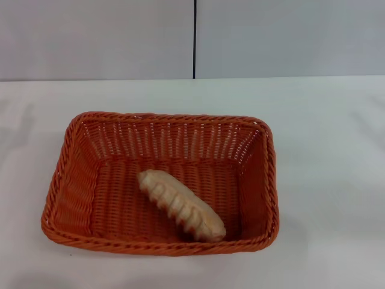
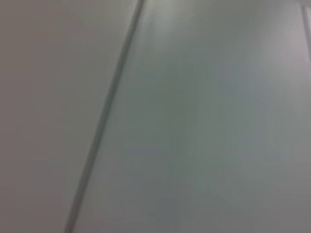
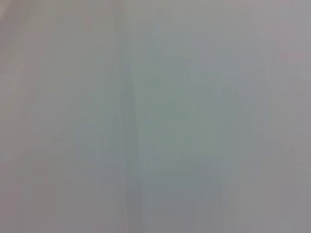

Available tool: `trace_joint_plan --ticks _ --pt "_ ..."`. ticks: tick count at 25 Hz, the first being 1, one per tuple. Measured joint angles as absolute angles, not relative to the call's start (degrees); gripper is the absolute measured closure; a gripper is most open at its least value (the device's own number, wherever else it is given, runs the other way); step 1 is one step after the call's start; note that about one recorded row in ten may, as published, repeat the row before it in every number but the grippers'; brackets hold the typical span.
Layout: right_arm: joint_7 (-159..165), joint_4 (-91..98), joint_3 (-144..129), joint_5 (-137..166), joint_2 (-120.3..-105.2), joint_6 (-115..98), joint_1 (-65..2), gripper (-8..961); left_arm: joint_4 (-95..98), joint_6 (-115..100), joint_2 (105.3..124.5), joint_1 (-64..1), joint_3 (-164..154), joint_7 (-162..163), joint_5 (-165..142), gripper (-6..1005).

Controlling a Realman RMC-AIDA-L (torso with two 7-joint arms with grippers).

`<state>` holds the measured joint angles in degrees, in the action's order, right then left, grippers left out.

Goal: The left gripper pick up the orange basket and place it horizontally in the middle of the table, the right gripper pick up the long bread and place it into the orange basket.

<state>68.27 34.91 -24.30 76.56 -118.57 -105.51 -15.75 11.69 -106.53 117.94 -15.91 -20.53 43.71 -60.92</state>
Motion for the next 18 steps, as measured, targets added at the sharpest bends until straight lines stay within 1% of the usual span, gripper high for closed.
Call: trace_joint_plan --ticks 3,8,18 --pt "57.2 26.0 -18.2 67.7 -118.64 -106.0 -12.6 269 11.7 -106.5 117.94 -15.9 -20.5 43.7 -60.9 437" --pt "50.0 17.1 -9.7 60.3 -118.67 -105.6 -11.9 269 11.2 -105.5 117.93 -14.6 -15.0 43.6 -60.8 437" --pt "47.3 13.9 -2.4 59.0 -118.75 -105.4 -13.0 269 11.2 -104.9 118.05 -15.0 -13.8 43.6 -60.8 437"
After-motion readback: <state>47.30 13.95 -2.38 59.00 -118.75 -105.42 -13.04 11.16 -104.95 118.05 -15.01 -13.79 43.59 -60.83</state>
